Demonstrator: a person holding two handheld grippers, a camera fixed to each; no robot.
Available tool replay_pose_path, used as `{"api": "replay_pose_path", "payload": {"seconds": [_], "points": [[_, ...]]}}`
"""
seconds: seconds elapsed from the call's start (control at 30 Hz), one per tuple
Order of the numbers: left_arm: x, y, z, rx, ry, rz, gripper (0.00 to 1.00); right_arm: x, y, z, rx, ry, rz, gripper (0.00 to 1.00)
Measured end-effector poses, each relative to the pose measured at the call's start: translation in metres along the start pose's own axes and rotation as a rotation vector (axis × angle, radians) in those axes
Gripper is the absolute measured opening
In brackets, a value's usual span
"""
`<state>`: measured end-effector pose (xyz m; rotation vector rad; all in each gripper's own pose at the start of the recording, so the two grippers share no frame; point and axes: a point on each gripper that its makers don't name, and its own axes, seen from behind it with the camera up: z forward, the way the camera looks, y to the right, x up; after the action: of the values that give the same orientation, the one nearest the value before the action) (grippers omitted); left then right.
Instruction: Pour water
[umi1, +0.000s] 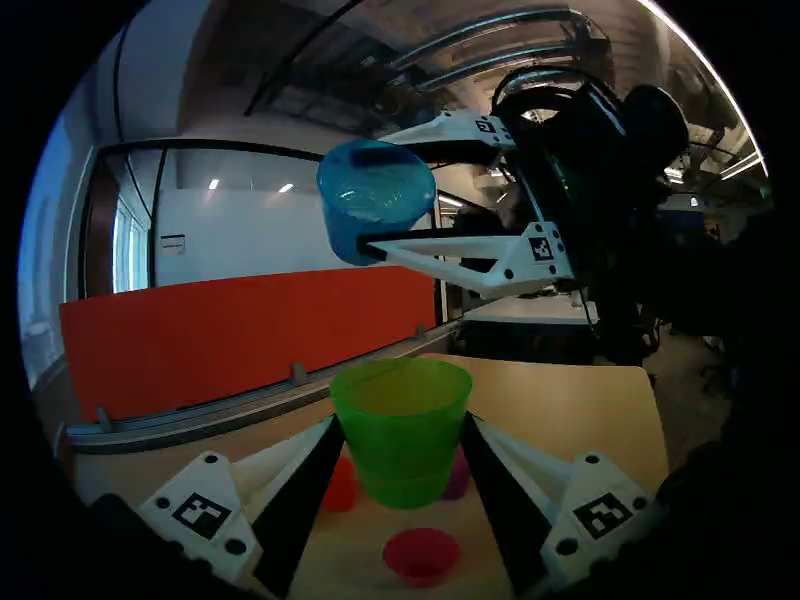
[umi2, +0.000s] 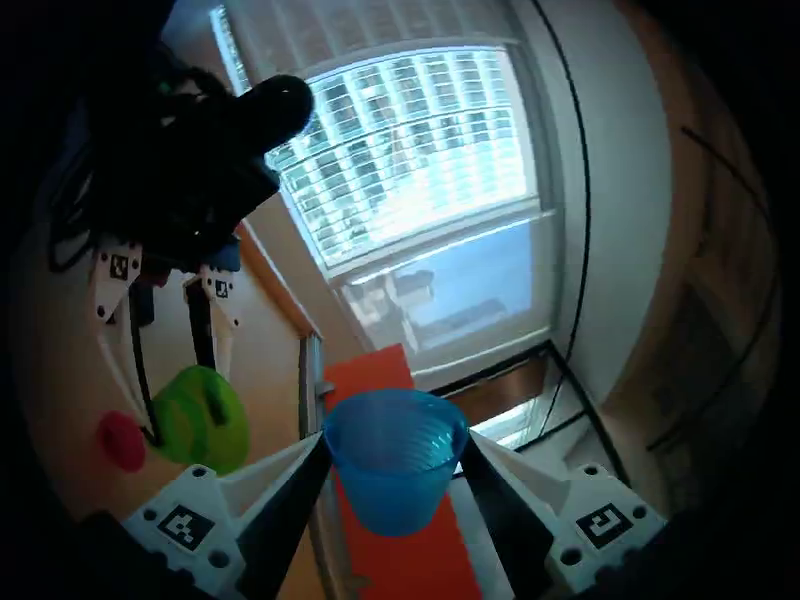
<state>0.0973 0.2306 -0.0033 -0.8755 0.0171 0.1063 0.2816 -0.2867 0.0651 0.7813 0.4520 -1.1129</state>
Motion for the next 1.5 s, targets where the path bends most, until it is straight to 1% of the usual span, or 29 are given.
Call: {"api": "replay_pose_path", "payload": {"seconds": [0.13, 0.3, 0.5, 0.63, 0.73, 0.8, 0.87, 0.97, 1.2, 1.5], "points": [[0.003, -0.003, -0.001, 0.005, 0.003, -0.002, 0.82, 0.001, -0.009, -0.007, 0.012, 0.003, 0.176, 0.9], [0.005, -0.005, -0.001, 0.01, 0.005, -0.002, 0.82, 0.007, -0.014, -0.013, 0.017, 0.015, 0.374, 0.9], [0.006, -0.006, -0.001, 0.015, 0.003, 0.006, 0.82, 0.015, -0.018, -0.02, 0.038, 0.027, 0.652, 0.9], [0.007, -0.007, -0.001, 0.016, 0.001, 0.009, 0.82, 0.019, -0.023, -0.023, 0.069, 0.025, 0.829, 0.9], [0.008, -0.007, -0.002, 0.018, 0.001, 0.01, 0.82, 0.024, -0.025, -0.025, 0.086, 0.031, 0.933, 0.9], [0.008, -0.008, -0.002, 0.02, 0.0, 0.01, 0.82, 0.026, -0.025, -0.027, 0.093, 0.038, 0.985, 0.89], [0.007, -0.01, -0.002, 0.024, -0.001, 0.012, 0.82, 0.026, -0.025, -0.029, 0.098, 0.041, 1.025, 0.89], [0.007, -0.013, -0.002, 0.034, -0.003, 0.014, 0.82, 0.023, -0.026, -0.032, 0.096, 0.039, 1.054, 0.9], [0.007, -0.026, -0.007, 0.065, -0.009, 0.013, 0.82, 0.012, -0.029, -0.043, 0.092, 0.024, 1.06, 0.89], [-0.004, -0.046, -0.016, 0.115, -0.037, 0.008, 0.82, -0.003, -0.036, -0.063, 0.085, 0.002, 1.076, 0.89]]}}
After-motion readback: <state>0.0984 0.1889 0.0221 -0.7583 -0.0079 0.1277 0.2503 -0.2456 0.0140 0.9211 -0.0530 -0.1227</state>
